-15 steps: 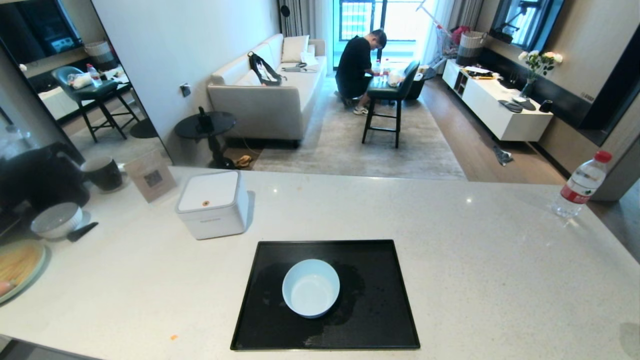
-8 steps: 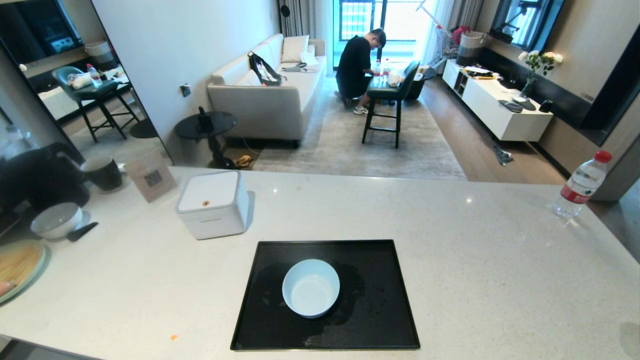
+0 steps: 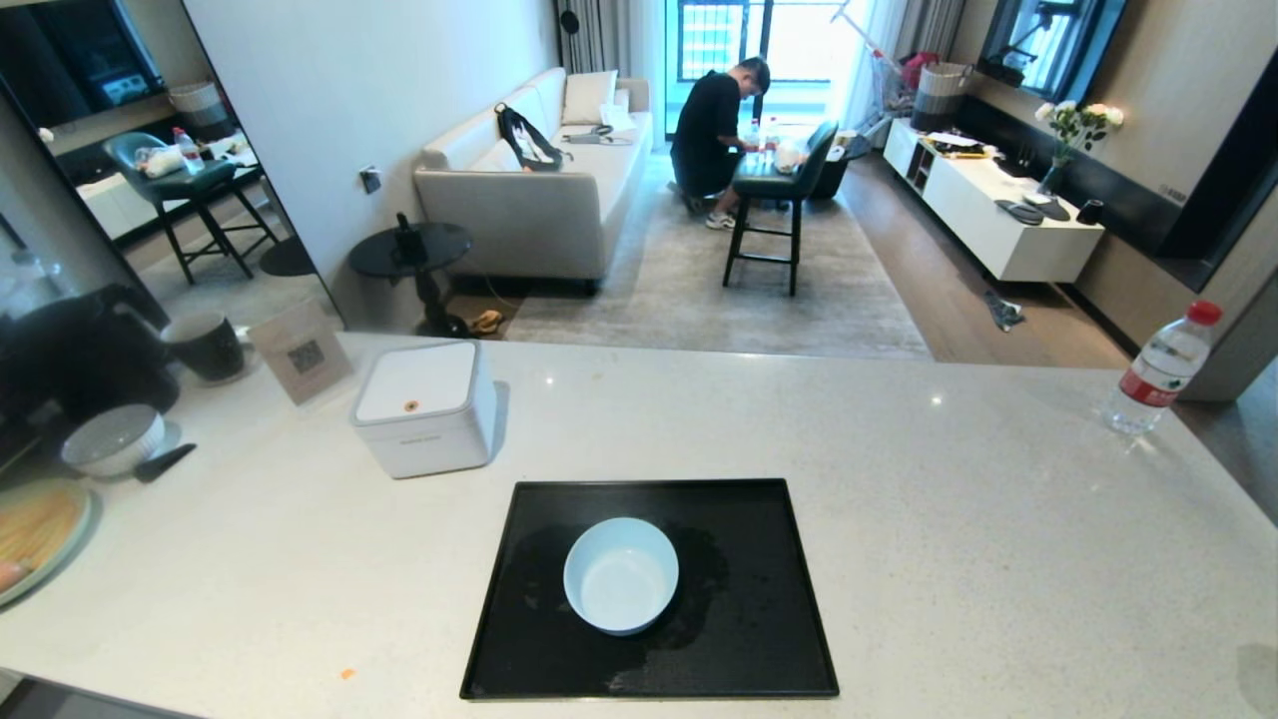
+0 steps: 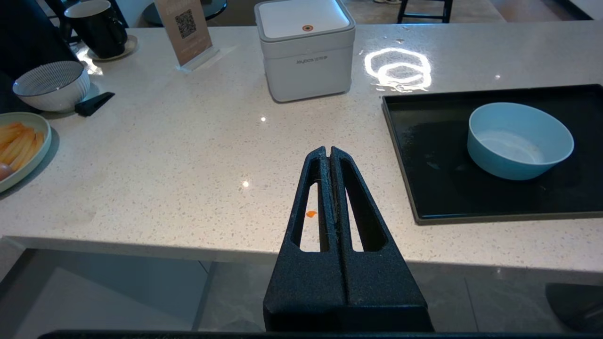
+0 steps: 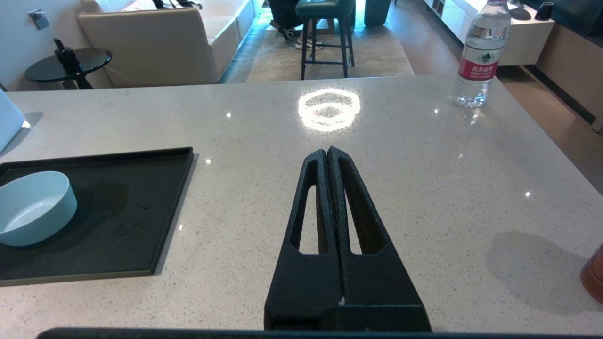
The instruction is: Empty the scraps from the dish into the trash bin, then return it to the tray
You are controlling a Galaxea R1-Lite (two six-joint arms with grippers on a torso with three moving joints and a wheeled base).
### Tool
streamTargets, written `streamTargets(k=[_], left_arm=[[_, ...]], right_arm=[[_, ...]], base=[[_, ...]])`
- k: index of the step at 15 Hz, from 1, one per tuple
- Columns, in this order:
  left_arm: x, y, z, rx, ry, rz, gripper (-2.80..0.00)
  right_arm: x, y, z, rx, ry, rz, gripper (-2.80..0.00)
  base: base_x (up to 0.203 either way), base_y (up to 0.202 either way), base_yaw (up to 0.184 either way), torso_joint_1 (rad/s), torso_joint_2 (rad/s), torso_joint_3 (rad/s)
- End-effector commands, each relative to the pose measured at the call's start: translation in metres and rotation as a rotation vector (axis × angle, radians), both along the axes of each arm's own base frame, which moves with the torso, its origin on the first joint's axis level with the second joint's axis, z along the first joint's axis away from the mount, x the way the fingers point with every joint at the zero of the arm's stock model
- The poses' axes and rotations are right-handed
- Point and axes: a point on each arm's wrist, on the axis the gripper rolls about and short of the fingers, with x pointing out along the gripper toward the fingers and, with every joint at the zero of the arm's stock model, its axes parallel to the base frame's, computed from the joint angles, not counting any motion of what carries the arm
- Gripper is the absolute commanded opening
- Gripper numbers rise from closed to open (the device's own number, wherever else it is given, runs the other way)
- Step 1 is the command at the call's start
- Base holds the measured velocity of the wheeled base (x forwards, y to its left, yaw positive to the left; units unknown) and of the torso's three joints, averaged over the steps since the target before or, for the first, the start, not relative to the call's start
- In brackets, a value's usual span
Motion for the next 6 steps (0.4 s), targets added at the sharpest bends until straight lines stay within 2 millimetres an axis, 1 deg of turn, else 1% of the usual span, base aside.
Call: streamTargets(k=[1, 6], left_arm=[[-0.0001, 0.0, 0.0, 0.0, -0.001, 0.0, -2.8], [-0.0001, 0.0, 0.0, 0.0, -0.001, 0.0, -2.8]], right_arm=[[0.0, 0.0, 0.0001, 0.005, -0.001, 0.0, -2.8], [0.0, 0.0, 0.0001, 0.007, -0.002, 0.001, -2.8]], base=[[0.0, 0.0, 0.0, 0.0, 0.0, 0.0], [0.0, 0.0, 0.0, 0.0, 0.0, 0.0]])
